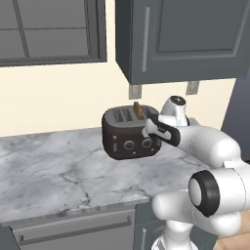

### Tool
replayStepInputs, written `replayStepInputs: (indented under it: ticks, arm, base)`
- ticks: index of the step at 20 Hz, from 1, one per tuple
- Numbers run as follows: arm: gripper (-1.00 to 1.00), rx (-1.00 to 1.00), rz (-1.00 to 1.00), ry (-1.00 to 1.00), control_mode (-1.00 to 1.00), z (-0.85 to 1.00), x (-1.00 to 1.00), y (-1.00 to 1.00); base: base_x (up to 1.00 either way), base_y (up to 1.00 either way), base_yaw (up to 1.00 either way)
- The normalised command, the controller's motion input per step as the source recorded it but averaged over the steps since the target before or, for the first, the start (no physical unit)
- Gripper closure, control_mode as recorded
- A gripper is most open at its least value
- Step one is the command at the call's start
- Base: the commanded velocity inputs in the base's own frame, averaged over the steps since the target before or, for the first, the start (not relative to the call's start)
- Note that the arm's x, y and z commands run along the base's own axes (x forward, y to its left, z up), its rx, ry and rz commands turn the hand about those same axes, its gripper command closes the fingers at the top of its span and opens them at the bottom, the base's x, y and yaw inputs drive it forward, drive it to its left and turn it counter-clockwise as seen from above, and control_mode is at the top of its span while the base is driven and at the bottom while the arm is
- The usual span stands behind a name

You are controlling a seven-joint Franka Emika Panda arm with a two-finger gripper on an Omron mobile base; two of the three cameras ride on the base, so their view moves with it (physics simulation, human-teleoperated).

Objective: Start the toaster. Once the lever pops up, take the bread to the plate on the dining counter.

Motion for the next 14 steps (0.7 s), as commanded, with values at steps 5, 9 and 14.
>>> replayStepInputs:
  ticks: [5,9,14]
  arm:
    - [-1.0,0.0,0.0,0.0,-1.0,0.06,0.0,-0.04]
    - [-1.0,0.0,0.0,0.0,-1.0,0.07,0.0,-0.02]
    - [-1.0,0.0,0.0,0.0,-1.0,0.16,0.0,0.24]
  base:
    - [0.0,0.0,0.0]
    - [0.0,0.0,0.0]
    - [0.0,0.0,0.0]
